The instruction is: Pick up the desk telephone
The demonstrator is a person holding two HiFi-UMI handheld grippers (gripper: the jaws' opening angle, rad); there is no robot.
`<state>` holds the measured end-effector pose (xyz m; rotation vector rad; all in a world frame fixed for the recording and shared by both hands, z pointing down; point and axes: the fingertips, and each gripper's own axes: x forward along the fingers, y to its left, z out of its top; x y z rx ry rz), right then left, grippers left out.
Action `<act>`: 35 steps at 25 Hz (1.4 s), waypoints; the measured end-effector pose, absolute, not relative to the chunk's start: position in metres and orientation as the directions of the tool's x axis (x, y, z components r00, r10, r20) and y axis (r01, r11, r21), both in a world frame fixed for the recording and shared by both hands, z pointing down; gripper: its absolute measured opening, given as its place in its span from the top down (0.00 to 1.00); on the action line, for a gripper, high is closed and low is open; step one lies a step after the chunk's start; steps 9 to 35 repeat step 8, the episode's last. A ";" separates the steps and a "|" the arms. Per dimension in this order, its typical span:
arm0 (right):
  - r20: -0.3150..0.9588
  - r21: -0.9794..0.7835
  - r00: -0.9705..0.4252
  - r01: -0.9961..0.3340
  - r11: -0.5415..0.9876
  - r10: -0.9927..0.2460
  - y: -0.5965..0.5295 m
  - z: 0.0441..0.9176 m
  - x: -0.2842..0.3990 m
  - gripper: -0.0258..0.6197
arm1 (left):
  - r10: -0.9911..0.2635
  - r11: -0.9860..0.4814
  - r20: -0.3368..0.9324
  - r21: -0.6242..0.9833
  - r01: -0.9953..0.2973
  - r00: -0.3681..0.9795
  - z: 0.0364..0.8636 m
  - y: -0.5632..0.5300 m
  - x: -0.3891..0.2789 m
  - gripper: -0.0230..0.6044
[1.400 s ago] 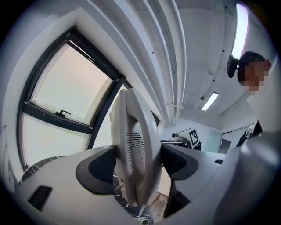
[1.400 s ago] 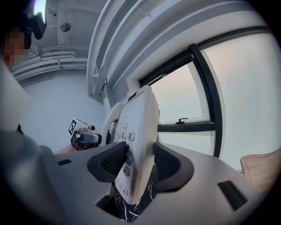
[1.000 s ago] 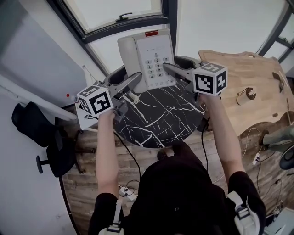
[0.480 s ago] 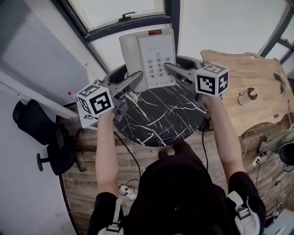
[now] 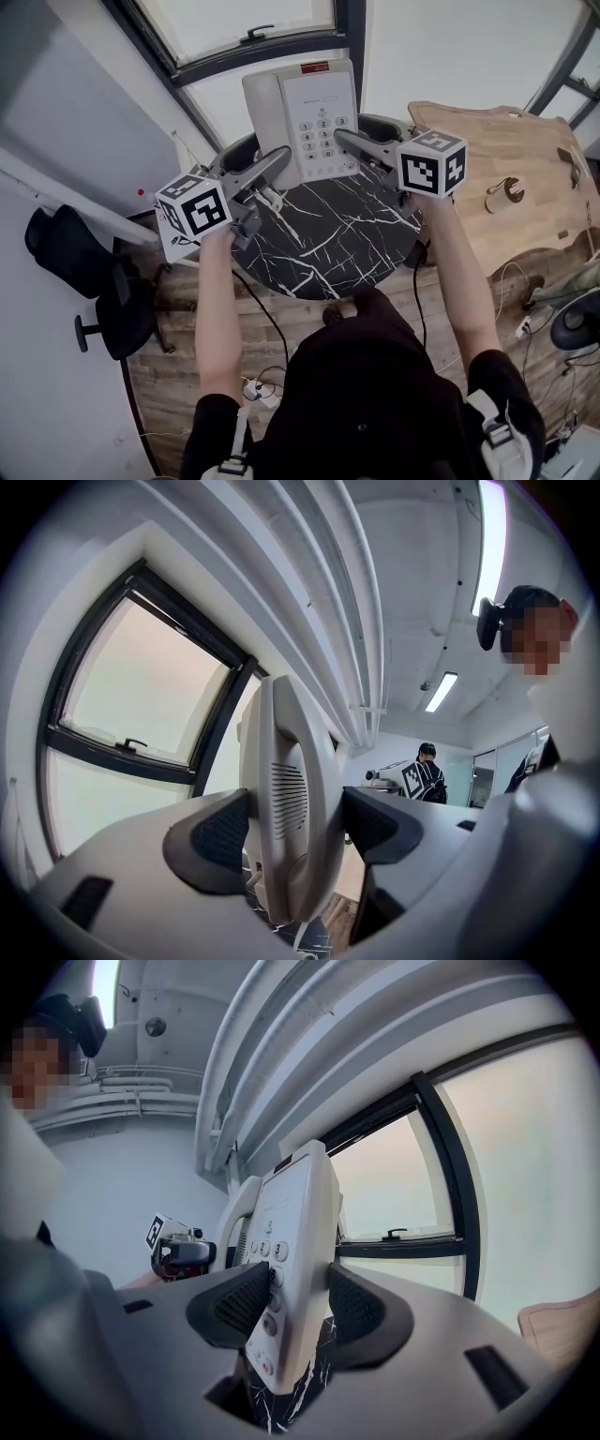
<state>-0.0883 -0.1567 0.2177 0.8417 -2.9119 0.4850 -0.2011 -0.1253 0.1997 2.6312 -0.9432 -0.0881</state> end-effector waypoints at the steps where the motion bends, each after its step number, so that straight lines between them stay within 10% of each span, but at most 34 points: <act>1: 0.156 -0.277 -0.846 -0.532 0.800 -0.509 -0.157 0.217 -0.088 0.62 | -0.626 -0.721 0.057 0.340 -0.604 0.778 0.200 -0.126 -0.201 0.43; 35: 0.156 -0.263 -0.841 -0.541 0.799 -0.518 -0.158 0.215 -0.086 0.62 | -0.625 -0.719 0.047 0.353 -0.598 0.779 0.200 -0.128 -0.200 0.43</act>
